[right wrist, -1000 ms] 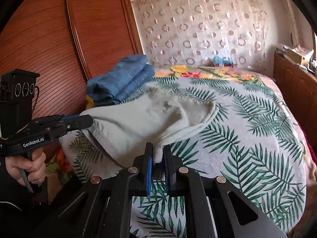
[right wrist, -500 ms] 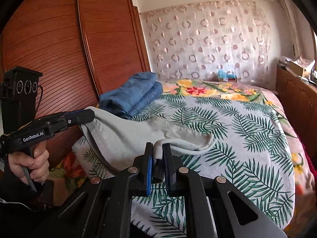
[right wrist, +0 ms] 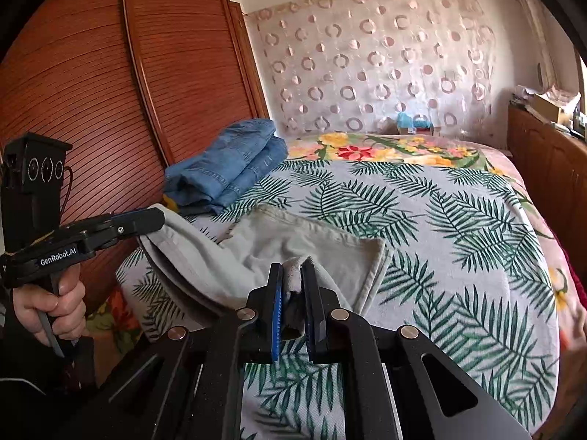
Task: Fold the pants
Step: 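Fold the lifted edge over, lower it and open both tools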
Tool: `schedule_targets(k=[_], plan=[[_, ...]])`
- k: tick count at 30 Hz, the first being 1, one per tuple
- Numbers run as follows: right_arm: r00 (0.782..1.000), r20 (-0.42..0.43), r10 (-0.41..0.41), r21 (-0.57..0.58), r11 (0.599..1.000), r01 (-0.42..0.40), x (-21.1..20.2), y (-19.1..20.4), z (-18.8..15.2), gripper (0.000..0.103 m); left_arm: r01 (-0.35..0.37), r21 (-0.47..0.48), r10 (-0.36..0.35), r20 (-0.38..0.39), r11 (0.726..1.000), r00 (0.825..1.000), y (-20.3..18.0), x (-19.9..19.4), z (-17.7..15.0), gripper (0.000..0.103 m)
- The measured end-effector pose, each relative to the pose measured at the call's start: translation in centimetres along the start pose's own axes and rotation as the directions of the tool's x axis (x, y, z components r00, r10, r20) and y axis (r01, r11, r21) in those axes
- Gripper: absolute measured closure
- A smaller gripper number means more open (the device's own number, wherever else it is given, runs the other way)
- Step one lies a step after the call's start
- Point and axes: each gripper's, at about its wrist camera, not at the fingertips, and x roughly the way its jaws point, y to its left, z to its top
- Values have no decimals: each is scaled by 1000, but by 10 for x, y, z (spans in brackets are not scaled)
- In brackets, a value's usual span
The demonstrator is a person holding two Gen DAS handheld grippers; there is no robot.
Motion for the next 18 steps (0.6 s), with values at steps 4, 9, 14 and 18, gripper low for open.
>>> schedule_targets(k=[4,9,14,18], plan=[[1000,7,-30,-7,1000,30,19,-5,15,93,-17,-11,17,9,1000,1000,5,15,10,92],[998,10,-58,7,998,58,41,-11,33,93,-49,1,49,22,999,999,10,29,22,92],[995,-29,-98,-14,995,98,68,-9,38,93,-62,17,62,3,998,998,16,42,23,92],[992,-53,-113,-21,993,112,80,-4,40,93,-75,15,76,-28,997,997,19,48,18,86]])
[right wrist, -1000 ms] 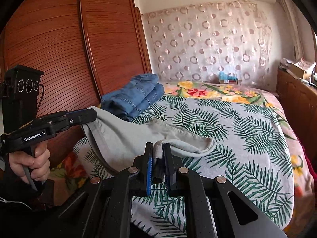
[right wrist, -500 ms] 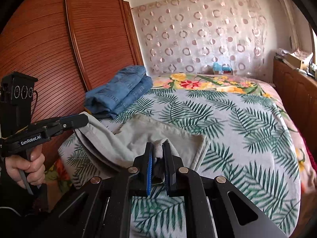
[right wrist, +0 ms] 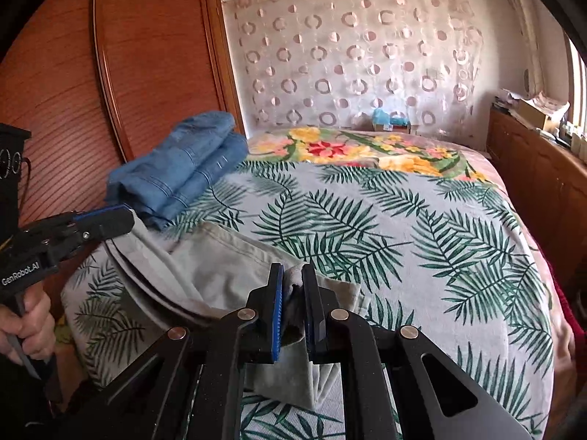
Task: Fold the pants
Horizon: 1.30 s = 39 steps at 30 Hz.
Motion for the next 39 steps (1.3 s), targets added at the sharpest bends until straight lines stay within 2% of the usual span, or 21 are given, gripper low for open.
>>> schedule_targets(k=[5,9,11,13,18,20,22,24,28,31,34,39], plan=[[1000,-21,-6,2,1000,6,15,3,5,93,-21,-21,21,-17,1000,1000,7,2,-3,61],[1000,-27,-13,-5,1000,12,19,7,9,93,-28,-29,27,-32,999,999,13,3,-5,51],[1000,-28,-13,2,1000,13,21,8,12,93,-17,-35,16,-36,999,999,14,4,-8,34],[1000,-22,-13,6,1000,13,22,6,14,93,-6,-49,4,-47,999,999,18,4,-13,27],[1000,-19,-22,-10,1000,22,23,5,15,91,-31,-59,27,-60,998,998,21,5,-24,27],[999,-10,-39,-8,999,39,19,3,15,84,-34,-65,30,-61,997,998,22,4,-27,27],[999,3,-48,0,999,48,13,0,15,67,-39,-68,35,-67,997,997,22,3,-30,27],[999,16,-46,16,999,46,4,-5,13,58,-42,-65,37,-72,997,997,22,3,-32,27],[1000,8,-19,43,999,19,-11,-12,-1,58,-32,-61,27,-82,998,996,20,2,-39,27],[998,-12,-67,41,997,67,-19,-15,-15,58,-25,-61,19,-99,998,995,19,3,-45,27],[999,-40,-37,36,999,38,-24,-14,-30,58,-19,-52,13,-115,998,993,17,4,-52,28],[997,-76,-3,16,1000,5,-27,-8,-46,58,-13,-23,9,-139,1000,990,13,6,-60,51]])
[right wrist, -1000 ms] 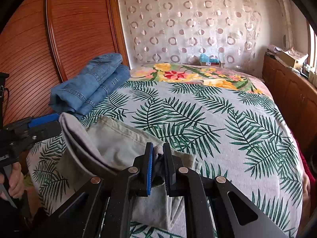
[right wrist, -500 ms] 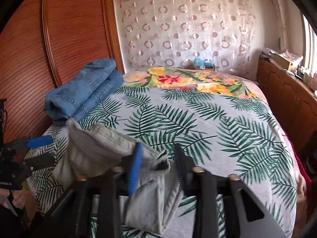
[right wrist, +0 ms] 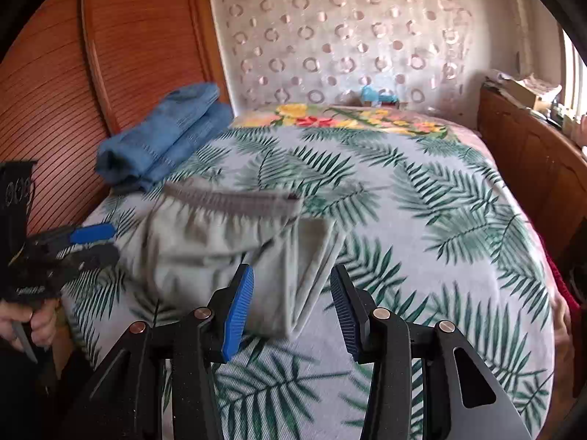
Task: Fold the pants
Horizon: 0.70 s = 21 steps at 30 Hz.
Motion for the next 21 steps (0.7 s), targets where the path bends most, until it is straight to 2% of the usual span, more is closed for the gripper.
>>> schedule_targets(k=[2,9,13,14,15,17,18,21], plan=[[1000,-17,17,-3,1000,-17,3,2,-4,58,10,14,-10,-14,1000,1000,-2,1,-4,59],[997,-72,37,-5,999,-38,23,7,-6,58,-14,42,17,-81,999,997,-3,16,-10,60],[995,-95,37,-2,999,-37,29,7,-7,58,-17,43,21,-79,999,997,-3,18,-9,63],[995,-95,40,2,999,-40,30,7,-7,61,-19,44,22,-79,999,997,-3,18,-8,67],[994,-95,44,4,999,-44,31,6,-6,69,-24,45,28,-78,999,997,-3,18,-8,69],[995,-91,45,-2,999,-46,30,6,-6,81,-23,46,26,-76,999,997,-3,20,-7,83],[995,-91,41,-5,999,-41,30,5,-7,91,-29,45,32,-73,999,997,-3,20,-7,84],[998,-57,29,13,1000,-28,24,-1,-7,97,-40,37,42,-53,999,998,0,16,-6,90]])
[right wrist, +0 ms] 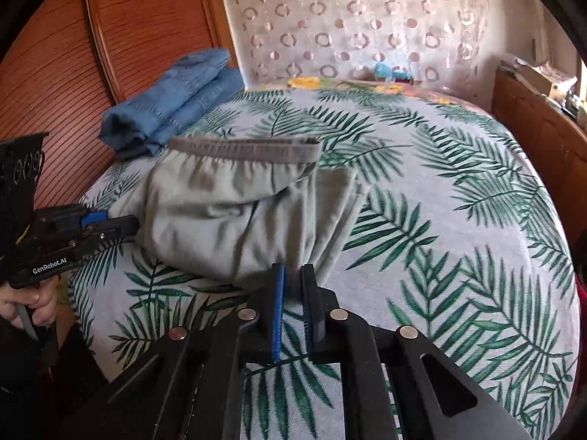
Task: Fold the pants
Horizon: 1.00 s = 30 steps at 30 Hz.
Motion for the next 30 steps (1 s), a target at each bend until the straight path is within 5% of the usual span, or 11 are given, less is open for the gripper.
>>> schedule_targets(k=[12,30], plan=[[995,75,-72,6,997,72,-25,-1,-11,99,-4,-23,5,51,1000,999,10,-25,-1,91],[998,65,8,-8,1000,-7,-60,8,-36,99,-5,18,5,8,1000,1000,-4,-34,-19,87]])
